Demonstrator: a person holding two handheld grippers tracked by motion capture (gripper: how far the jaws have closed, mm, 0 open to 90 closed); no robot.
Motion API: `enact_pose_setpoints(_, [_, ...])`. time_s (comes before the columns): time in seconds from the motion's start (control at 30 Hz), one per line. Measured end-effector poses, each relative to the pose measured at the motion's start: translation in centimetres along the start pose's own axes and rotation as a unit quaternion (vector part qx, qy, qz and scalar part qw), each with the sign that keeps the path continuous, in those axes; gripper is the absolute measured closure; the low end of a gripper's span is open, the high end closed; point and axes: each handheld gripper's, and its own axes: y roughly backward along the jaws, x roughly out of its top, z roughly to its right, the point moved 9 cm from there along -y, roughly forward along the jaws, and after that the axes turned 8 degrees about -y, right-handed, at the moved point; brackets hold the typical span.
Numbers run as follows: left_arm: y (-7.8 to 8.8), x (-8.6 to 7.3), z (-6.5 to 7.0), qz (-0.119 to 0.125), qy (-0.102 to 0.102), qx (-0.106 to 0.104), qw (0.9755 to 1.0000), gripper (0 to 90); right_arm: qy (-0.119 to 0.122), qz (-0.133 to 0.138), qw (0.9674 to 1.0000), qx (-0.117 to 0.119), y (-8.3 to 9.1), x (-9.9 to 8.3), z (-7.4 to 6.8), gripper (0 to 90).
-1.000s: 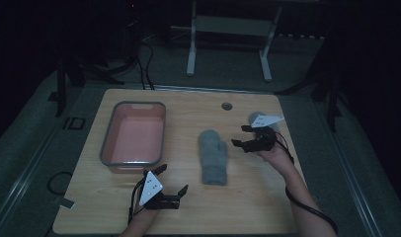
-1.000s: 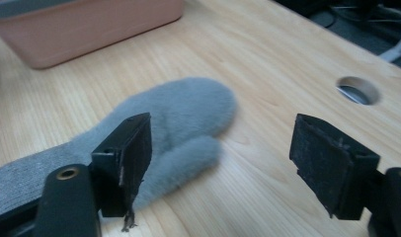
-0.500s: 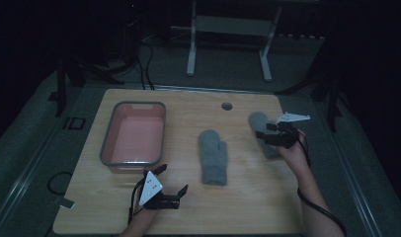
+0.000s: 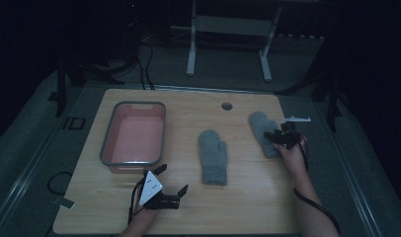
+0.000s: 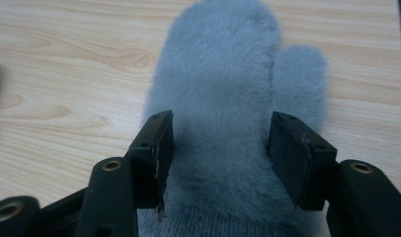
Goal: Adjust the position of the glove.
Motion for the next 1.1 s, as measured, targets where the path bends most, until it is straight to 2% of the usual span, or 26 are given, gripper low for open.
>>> enact_pose_setpoints(0.1, [0.0, 0.0, 0.0, 0.0, 0.0, 0.0, 1.0, 1.3, 0.011, -0.006, 0.9998, -0.016, -0.7, -0.3, 0.2, 45.3])
enact_pose_setpoints(0.17, [0.0, 0.0, 0.0, 0.0, 0.0, 0.0, 1.0, 1.3, 0.028, -0.009, 0.9991, -0.031, -1.2, -0.6, 0.2, 48.4])
enact_pose_setpoints(0.23, [0.0, 0.0, 0.0, 0.0, 0.0, 0.0, 1.0, 1.3, 0.035, -0.008, 0.9988, -0.033, -1.4, -0.7, 0.1, 51.9])
enact_pose_setpoints(0.27, [0.0, 0.0, 0.0, 0.0, -0.001, 0.0, 1.0, 1.3, 0.048, -0.002, 0.9982, -0.037, -1.3, -0.9, -0.2, 66.9])
enact_pose_setpoints(0.33, [0.0, 0.0, 0.0, 0.0, -0.001, 0.0, 1.0, 1.3, 0.048, 0.001, 0.998, -0.042, -1.1, -1.0, -0.3, 75.3])
enact_pose_setpoints(0.4, [0.0, 0.0, 0.0, 0.0, -0.001, 0.0, 1.0, 1.3, 0.044, 0.008, 0.9976, -0.053, -0.8, -0.9, -0.4, 80.5])
enact_pose_setpoints(0.47, [0.0, 0.0, 0.0, 0.0, 0.0, 0.0, 1.0, 1.3, 0.035, 0.021, 0.9972, -0.063, -0.4, -0.8, -0.7, 81.9])
enact_pose_setpoints(0.57, [0.0, 0.0, 0.0, 0.0, -0.001, 0.0, 1.0, 1.3, 0.012, 0.043, 0.9974, -0.057, 0.8, -0.8, -1.4, 82.1])
enact_pose_setpoints(0.73, [0.0, 0.0, 0.0, 0.0, -0.002, 0.0, 1.0, 1.3, -0.019, 0.076, 0.9953, -0.058, 3.7, -1.2, -2.4, 82.1])
enact_pose_setpoints(0.83, [0.0, 0.0, 0.0, 0.0, -0.001, 0.0, 1.0, 1.3, -0.029, 0.083, 0.9944, -0.058, 5.4, -1.9, -3.1, 82.0])
enact_pose_setpoints(1.0, [0.0, 0.0, 0.0, 0.0, -0.002, 0.0, 1.0, 1.3, -0.057, 0.096, 0.9928, -0.043, 7.6, -3.6, -4.4, 81.7])
enact_pose_setpoints(1.1, [0.0, 0.0, 0.0, -0.001, -0.002, 0.0, 1.0, 1.3, -0.054, 0.096, 0.993, -0.043, 8.5, -4.9, -5.3, 81.7])
